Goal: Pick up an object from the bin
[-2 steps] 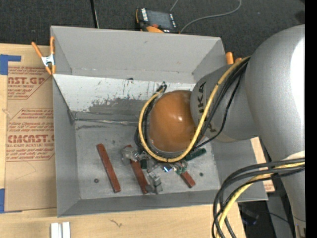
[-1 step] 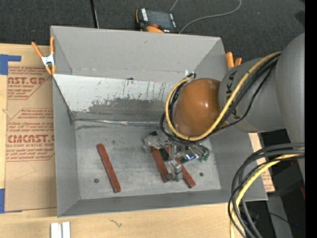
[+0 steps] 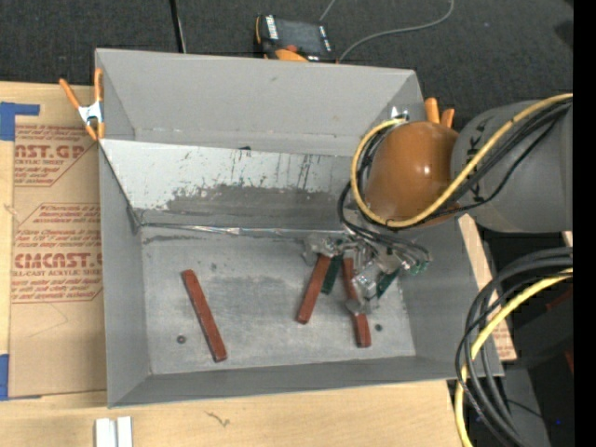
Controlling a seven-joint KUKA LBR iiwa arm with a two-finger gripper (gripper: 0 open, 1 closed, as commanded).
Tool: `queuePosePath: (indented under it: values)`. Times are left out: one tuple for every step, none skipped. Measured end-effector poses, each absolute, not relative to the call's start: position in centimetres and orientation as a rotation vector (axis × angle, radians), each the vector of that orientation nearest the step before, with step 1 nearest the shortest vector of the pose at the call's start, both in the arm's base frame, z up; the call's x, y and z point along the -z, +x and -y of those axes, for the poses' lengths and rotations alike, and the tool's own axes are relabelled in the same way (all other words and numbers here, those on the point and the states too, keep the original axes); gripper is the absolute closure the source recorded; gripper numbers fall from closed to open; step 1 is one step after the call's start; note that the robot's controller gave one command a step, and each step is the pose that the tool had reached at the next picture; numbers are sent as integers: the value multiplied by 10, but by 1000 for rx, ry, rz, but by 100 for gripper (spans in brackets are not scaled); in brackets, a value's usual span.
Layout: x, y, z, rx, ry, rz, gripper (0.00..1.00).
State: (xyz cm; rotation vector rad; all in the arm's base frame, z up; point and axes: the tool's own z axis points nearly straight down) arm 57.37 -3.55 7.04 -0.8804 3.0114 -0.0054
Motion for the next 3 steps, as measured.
queuePosePath:
  values:
    - [-112,585,29,2,-851,-3017,0]
    - [-69,578,33,-3,-1347,-2840,0]
    - [-73,580,33,-2,-1343,-2839,100]
